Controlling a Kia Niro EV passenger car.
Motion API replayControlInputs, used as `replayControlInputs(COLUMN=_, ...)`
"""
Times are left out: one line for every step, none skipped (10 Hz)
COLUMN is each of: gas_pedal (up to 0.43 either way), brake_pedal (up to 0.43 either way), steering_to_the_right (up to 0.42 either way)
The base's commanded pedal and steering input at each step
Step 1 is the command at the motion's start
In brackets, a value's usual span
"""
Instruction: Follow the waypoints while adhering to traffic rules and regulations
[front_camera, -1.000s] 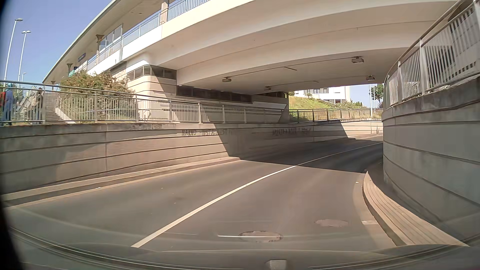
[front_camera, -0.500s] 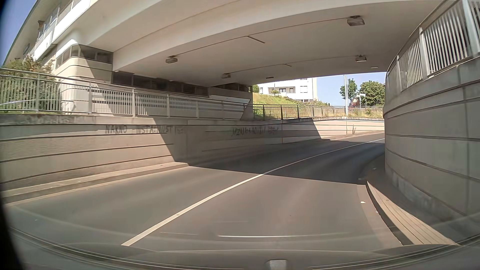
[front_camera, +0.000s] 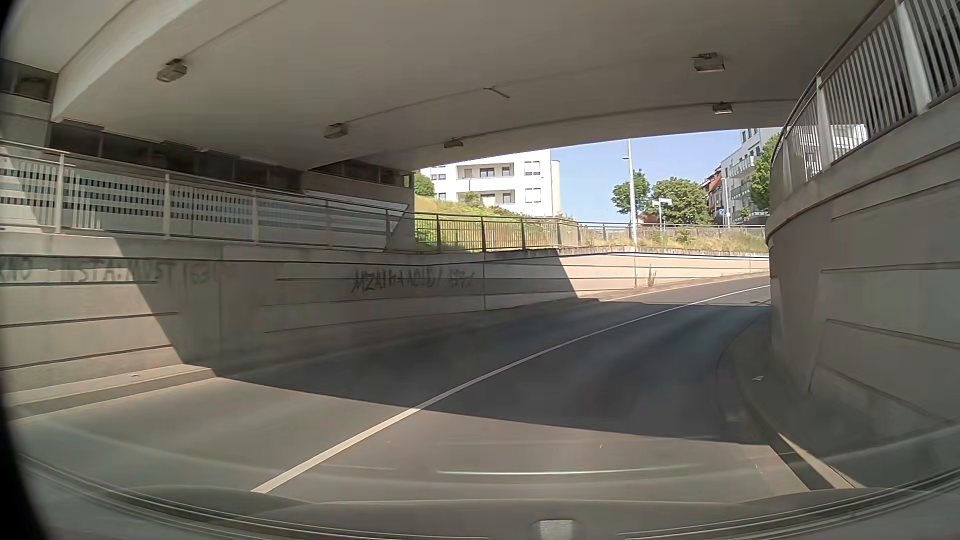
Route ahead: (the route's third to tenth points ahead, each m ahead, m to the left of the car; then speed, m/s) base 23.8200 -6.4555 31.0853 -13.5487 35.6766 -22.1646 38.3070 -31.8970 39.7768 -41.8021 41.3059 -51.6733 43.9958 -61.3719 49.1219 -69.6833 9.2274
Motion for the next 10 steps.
replayControlInputs(gas_pedal=0.047, brake_pedal=0.03, steering_to_the_right=0.128)
replayControlInputs(gas_pedal=0.047, brake_pedal=0.03, steering_to_the_right=0.128)
replayControlInputs(gas_pedal=0.059, brake_pedal=0.03, steering_to_the_right=0.128)
replayControlInputs(gas_pedal=0.067, brake_pedal=0.03, steering_to_the_right=0.128)
replayControlInputs(gas_pedal=0.067, brake_pedal=0.03, steering_to_the_right=0.128)
replayControlInputs(gas_pedal=0.079, brake_pedal=0.03, steering_to_the_right=0.128)
replayControlInputs(gas_pedal=0.087, brake_pedal=0.03, steering_to_the_right=0.127)
replayControlInputs(gas_pedal=0.098, brake_pedal=0.03, steering_to_the_right=0.127)
replayControlInputs(gas_pedal=0.098, brake_pedal=0.03, steering_to_the_right=0.127)
replayControlInputs(gas_pedal=0.11, brake_pedal=0.03, steering_to_the_right=0.127)
